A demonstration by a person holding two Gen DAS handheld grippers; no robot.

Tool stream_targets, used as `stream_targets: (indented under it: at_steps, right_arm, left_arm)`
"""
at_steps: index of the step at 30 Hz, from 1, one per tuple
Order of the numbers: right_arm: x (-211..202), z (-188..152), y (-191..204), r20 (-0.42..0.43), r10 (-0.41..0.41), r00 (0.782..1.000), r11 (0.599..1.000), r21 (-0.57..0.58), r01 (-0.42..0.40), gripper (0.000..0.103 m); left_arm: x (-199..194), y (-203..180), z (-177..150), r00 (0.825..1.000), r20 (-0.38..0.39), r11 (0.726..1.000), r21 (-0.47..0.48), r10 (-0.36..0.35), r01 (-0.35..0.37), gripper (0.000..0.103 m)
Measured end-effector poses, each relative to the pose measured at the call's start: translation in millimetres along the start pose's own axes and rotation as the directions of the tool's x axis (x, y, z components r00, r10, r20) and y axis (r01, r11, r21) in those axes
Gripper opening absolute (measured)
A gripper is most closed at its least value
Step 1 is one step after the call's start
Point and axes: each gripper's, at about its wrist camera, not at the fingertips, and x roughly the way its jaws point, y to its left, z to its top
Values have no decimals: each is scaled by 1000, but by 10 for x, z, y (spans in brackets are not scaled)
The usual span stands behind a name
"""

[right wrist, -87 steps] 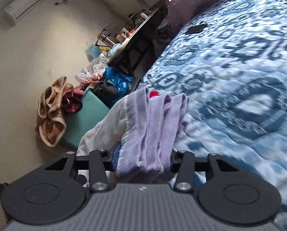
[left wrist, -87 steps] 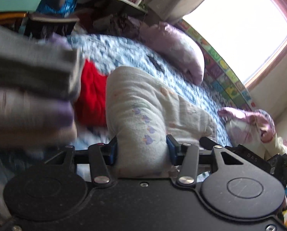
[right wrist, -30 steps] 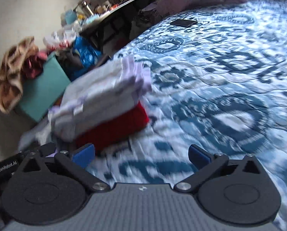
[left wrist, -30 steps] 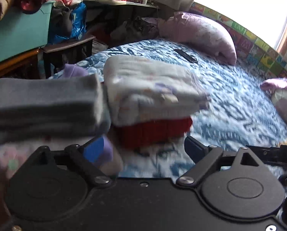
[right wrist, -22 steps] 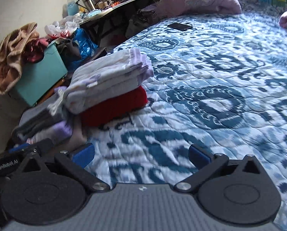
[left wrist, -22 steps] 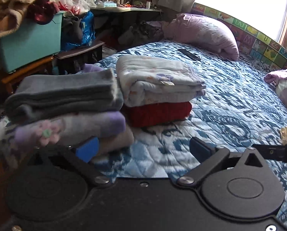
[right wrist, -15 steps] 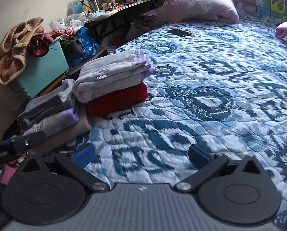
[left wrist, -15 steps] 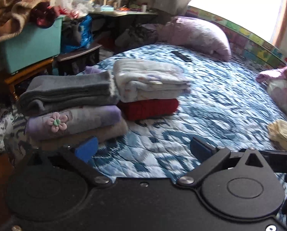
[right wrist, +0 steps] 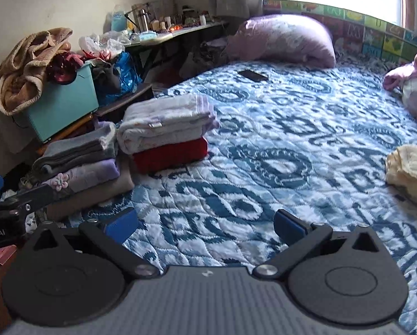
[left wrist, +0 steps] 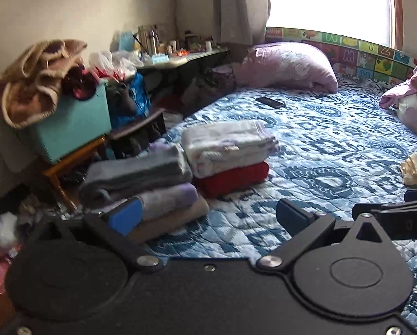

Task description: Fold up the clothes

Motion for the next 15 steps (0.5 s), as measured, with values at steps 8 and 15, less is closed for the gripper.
stream_targets:
  at_steps: [8, 15]
  right_arm:
    - [-136, 150, 135, 55, -23, 998, 999, -41, 25, 103]
    - [-165, 256, 205, 85, -28, 996, 998, -60, 33, 103]
  left_arm:
    - [-48, 26, 164, 998, 40, 999, -18, 38, -38, 103]
    - [-16, 75, 217, 999, 35, 998, -43, 38, -37, 103]
